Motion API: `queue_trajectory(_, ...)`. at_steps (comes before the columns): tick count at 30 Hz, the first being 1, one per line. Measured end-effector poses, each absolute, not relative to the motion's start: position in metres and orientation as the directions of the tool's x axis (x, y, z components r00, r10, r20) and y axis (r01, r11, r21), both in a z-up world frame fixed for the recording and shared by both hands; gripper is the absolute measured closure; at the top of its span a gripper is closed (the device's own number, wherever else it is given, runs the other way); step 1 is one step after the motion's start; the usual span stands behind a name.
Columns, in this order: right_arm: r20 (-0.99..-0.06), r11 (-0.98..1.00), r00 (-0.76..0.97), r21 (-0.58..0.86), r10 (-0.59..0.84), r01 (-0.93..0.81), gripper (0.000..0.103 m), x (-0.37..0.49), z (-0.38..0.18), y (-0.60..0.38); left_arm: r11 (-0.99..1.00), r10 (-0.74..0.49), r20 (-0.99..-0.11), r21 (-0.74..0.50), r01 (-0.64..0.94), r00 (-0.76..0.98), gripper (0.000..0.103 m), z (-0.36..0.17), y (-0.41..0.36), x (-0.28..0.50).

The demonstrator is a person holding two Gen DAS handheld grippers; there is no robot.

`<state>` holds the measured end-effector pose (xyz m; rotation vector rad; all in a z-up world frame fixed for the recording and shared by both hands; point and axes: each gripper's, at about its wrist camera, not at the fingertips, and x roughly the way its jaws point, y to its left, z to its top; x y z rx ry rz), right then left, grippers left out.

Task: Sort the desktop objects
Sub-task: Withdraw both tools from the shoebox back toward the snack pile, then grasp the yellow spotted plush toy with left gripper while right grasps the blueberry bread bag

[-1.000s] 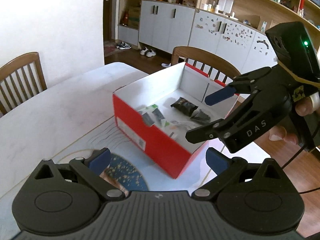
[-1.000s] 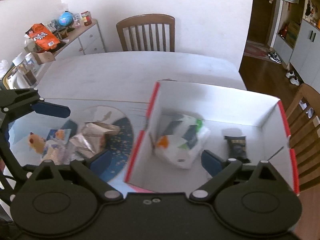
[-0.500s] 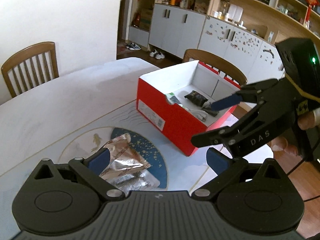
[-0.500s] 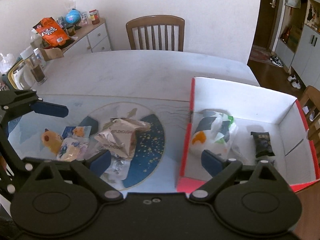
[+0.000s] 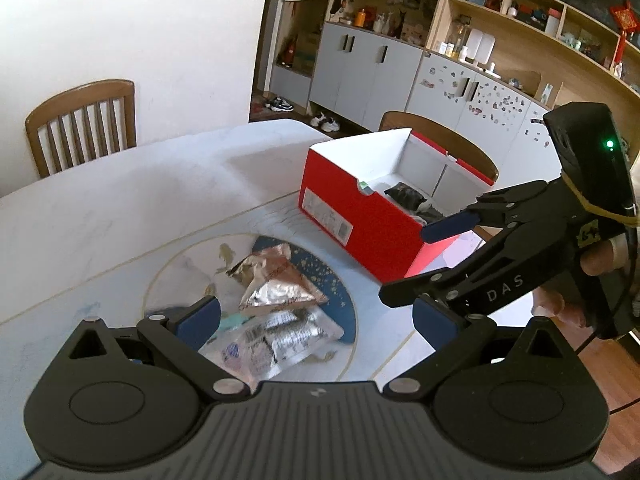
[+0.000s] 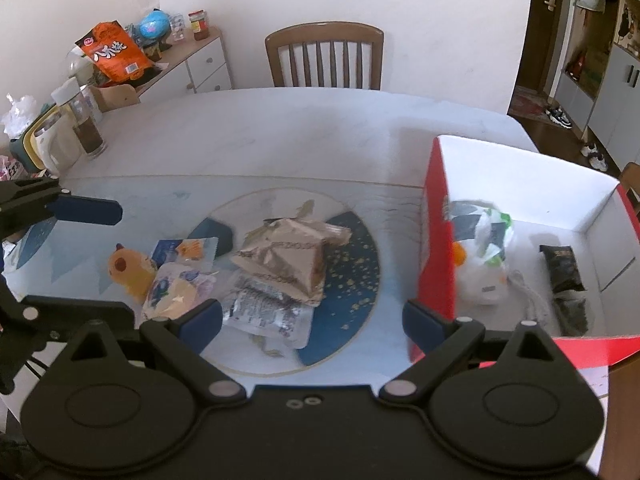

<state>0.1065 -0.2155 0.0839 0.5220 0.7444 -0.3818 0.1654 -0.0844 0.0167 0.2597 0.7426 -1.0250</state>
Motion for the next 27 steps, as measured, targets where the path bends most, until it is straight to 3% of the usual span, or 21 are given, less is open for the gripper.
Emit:
queue_trajectory(17, -0.732, 0.823, 0.664, 0.278, -0.152, 0.495, 0.006, 0.139, 0.073, -0.181, 0.573, -0.647, -0.694, -0.168, 0.802, 0.316, 0.000, -0.027, -0.022, 0.175)
queue_trajectory(27, -0.748, 0.817, 0.649, 0.284, -0.139, 0.502, 0.007, 0.149, 0.061, -0.178, 0.639, -0.594, -0.701, -0.114, 0.760, 0.394, 0.000, -0.041, -0.012, 0.181)
